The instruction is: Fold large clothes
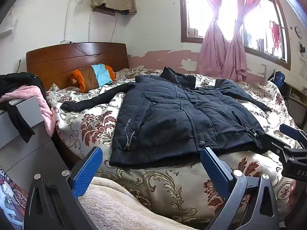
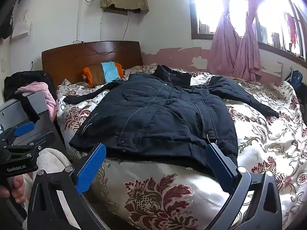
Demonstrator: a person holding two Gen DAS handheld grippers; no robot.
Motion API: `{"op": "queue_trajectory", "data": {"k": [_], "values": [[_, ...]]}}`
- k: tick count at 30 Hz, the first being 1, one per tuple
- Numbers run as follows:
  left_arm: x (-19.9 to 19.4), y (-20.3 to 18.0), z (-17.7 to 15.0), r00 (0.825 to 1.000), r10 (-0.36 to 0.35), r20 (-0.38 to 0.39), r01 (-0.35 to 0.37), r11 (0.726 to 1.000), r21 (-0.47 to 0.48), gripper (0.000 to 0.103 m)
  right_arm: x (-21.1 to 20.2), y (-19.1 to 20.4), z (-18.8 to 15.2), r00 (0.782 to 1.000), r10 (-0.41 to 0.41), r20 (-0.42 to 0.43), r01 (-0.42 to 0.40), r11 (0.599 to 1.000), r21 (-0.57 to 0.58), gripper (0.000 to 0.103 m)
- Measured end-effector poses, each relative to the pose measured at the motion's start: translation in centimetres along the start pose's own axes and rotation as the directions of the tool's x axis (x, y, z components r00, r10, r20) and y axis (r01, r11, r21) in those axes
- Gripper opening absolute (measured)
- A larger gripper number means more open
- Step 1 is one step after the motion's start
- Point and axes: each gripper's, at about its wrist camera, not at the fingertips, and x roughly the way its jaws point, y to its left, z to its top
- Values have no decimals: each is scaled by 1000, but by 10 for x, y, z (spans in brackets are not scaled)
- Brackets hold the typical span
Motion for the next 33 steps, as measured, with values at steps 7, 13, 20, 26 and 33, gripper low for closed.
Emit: {"op": "queue_trajectory", "data": {"k": [7,13,20,26,33], "values": [[0,0,0,1000,2,-1,-2,1000,3,103,0,0,-1,1000,1,2,-1,1000,2,102],[-1,-1,0,1000,4,1,-4,1000,2,103,1,1,-1,1000,1,2,-1,1000,2,102],[0,0,0,1000,-1,-1,1,1000,1,103,1,0,-1,1000,3,0,-3,1000,4,102],[0,-1,-1,1000,-5,-2,5,1000,7,103,1,0,-1,1000,4,-1,-4,1000,6,102],[0,-1,0,1000,-6,-3,6,1000,4,103,2,-1,-2,1000,5,-3,-5,1000,8,102]]}}
